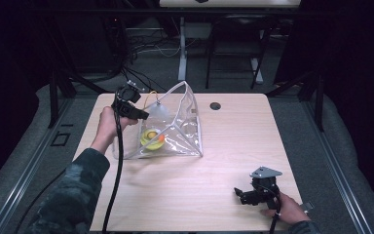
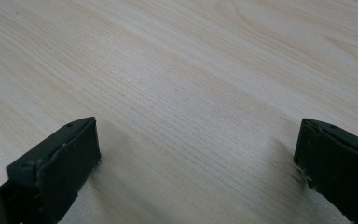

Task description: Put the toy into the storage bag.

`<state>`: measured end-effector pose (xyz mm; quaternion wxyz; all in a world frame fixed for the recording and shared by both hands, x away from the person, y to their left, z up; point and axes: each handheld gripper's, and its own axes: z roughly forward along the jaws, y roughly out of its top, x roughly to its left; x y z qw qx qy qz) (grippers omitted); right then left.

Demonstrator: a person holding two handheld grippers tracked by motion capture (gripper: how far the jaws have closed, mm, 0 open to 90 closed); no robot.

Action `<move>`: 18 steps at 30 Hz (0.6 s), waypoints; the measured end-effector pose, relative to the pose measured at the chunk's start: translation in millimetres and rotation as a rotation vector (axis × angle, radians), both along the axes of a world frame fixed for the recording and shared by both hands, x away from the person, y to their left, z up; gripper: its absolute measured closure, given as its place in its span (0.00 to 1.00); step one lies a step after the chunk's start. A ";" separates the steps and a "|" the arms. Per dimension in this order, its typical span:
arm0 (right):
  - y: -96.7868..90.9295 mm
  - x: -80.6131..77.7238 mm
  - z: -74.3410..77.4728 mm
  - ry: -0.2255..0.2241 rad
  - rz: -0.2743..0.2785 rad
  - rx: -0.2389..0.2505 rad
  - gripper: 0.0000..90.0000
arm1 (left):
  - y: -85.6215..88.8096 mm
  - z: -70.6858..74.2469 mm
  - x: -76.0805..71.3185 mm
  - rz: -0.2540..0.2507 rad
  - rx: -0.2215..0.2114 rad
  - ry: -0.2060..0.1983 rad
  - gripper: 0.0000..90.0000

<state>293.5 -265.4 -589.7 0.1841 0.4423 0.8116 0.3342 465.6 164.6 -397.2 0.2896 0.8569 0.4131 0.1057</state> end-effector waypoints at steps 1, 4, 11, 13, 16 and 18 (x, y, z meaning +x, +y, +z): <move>-0.1 0.0 0.0 0.000 0.000 -0.002 0.00 | 0.0 -1.6 0.1 0.002 -0.003 0.001 0.98; 0.0 0.0 0.0 0.000 0.000 -0.001 0.00 | -0.2 -6.7 0.0 0.008 -0.002 0.007 0.98; -0.1 0.0 0.0 0.000 0.000 -0.002 0.00 | 0.6 -13.6 2.9 0.008 -0.011 0.018 0.98; 0.0 0.0 0.0 0.000 0.000 0.000 0.00 | 0.1 -14.6 3.6 0.006 -0.007 0.022 0.98; 0.0 0.0 0.0 0.000 0.000 -0.002 0.00 | -0.6 -17.0 4.4 0.020 -0.008 0.031 0.98; 0.0 0.0 0.0 0.000 0.000 0.000 0.00 | -0.9 -18.8 5.3 0.031 -0.009 0.040 0.98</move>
